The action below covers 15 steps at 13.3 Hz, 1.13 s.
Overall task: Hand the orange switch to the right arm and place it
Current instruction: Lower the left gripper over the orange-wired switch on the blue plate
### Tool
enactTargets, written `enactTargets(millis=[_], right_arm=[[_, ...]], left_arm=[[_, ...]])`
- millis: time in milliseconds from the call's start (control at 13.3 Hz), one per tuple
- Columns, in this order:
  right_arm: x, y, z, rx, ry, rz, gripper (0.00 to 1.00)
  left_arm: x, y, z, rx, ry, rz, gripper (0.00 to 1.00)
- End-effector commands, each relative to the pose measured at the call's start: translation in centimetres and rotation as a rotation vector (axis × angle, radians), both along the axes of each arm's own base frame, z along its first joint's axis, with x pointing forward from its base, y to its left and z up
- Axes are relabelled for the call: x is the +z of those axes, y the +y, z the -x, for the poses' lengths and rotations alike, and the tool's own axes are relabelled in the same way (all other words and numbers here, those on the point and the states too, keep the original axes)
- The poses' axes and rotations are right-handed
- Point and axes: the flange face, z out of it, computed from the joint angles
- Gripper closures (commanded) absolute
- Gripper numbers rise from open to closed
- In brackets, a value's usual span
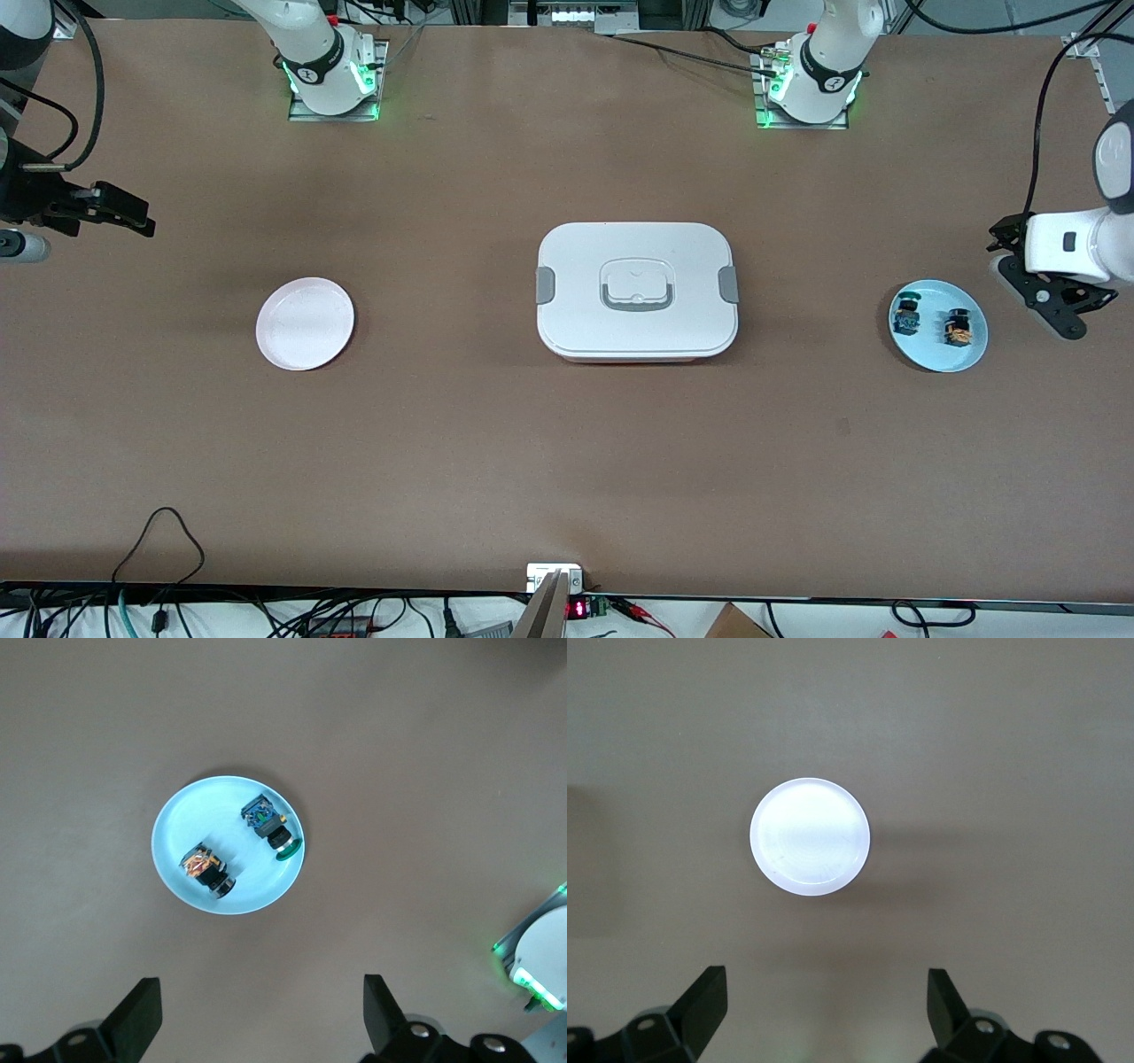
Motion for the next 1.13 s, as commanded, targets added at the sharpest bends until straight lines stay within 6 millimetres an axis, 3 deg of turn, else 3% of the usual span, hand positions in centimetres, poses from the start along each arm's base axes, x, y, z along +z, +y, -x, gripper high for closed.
enactTargets(millis=[0,151,452,679,905,1056], right_arm=[[0.7,0.1,0.8,0.015,-0.012,0.008,0.00],[0.8,0.0,0.8,0.014,-0.016,0.008,0.00],[0.8,0.0,0.9,0.015,-0.012,0.008,0.00],[0.8,0.0,0.8,0.015,-0.014,0.008,0.00],[0.8,0.0,0.7,0.015,-0.018,0.010,0.00],[0.8,0.0,0.8,0.015,-0.017,0.010,0.00]], left_arm=[[-4.2,2.0,0.5,-0.226,0.013,0.053,0.00],[-7.5,3.5,1.3,-0.331,-0.020,0.083,0.00],[-11.0,5.2,2.6,-0.515,-0.069,0.119,0.00],[-15.0,6.1,2.2,-0.728,-0.061,0.172,0.00],[-17.8,9.1,2.8,-0.783,-0.064,0.200,0.00],[-19.6,9.7,2.9,-0.835,-0.064,0.222,0.00]])
